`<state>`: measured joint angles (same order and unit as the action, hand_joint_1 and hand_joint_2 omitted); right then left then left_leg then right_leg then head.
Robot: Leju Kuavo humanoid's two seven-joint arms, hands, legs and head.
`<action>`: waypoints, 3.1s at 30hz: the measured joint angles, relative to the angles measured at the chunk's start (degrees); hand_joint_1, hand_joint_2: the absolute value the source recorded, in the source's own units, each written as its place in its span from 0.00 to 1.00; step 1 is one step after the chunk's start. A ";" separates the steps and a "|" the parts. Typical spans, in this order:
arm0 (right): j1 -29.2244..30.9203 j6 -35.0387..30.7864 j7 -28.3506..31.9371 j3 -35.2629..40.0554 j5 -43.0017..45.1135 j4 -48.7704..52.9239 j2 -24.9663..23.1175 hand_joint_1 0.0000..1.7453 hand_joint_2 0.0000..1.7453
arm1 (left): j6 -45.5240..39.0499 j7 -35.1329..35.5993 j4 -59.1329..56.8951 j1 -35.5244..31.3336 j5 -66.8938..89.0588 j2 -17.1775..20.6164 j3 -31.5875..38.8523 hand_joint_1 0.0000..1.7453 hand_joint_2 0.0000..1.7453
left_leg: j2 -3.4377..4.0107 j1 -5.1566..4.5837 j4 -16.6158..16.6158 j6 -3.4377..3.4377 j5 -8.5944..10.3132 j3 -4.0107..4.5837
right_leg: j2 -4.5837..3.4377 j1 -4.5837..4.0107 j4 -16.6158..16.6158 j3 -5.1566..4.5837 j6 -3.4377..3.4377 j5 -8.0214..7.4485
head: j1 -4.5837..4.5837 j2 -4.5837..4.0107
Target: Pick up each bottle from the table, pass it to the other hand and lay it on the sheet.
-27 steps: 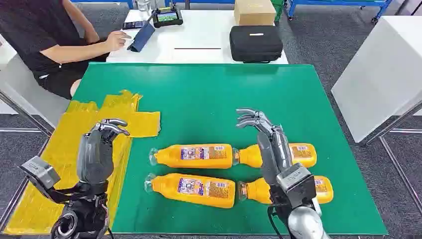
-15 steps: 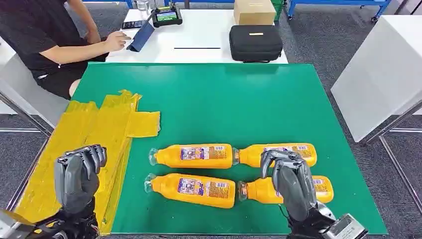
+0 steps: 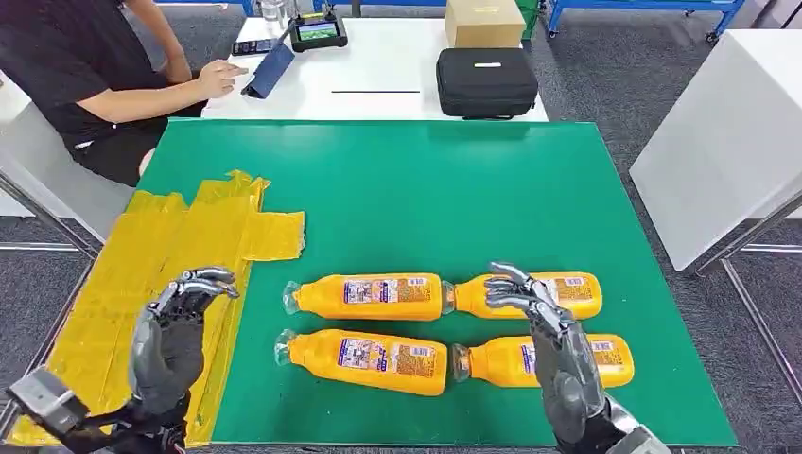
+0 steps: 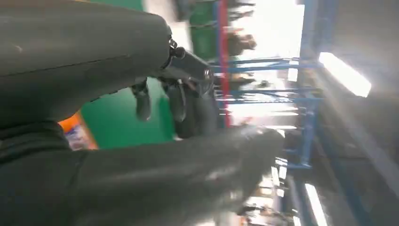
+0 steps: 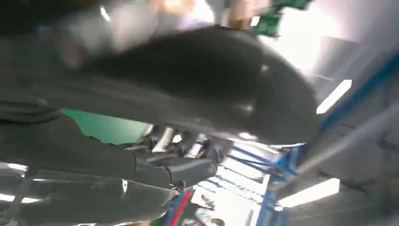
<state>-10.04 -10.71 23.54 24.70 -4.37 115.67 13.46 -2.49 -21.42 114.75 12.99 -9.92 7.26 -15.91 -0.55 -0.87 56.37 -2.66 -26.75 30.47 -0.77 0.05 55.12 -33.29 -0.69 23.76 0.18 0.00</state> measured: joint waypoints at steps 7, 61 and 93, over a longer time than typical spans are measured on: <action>-3.28 -2.81 -6.94 -2.12 -10.44 1.46 0.85 0.00 1.00 | -1.55 2.76 -0.20 0.94 -2.79 0.17 0.24 0.00 0.00 | 0.00 -0.03 0.00 -0.02 -0.02 0.04 | 0.00 0.01 -0.01 0.01 0.00 0.00 | 0.00 0.00; -2.64 22.73 -31.69 -12.29 -55.47 -6.84 4.85 0.00 1.00 | 6.21 9.18 -0.68 -1.20 -6.03 -8.83 13.31 0.00 0.00 | 0.03 -0.02 0.00 -0.04 -0.02 0.04 | 0.00 0.01 -0.02 0.01 -0.01 -0.02 | 0.00 0.00; -0.43 26.86 -33.33 -16.02 -61.03 -17.18 7.85 0.00 1.00 | 7.28 10.87 -4.15 -3.88 -6.12 -9.79 14.38 0.00 0.00 | 0.03 -0.02 0.00 -0.04 -0.02 0.06 | 0.00 0.01 -0.02 0.01 -0.01 -0.02 | 0.02 0.00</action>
<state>-10.47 16.15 -9.79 8.68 -65.40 98.49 21.31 4.79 -10.56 110.60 9.11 -16.04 -2.54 -1.53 -0.52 -0.90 56.37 -2.70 -26.77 30.52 -0.77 0.06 55.10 -33.28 -0.70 23.74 0.20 0.00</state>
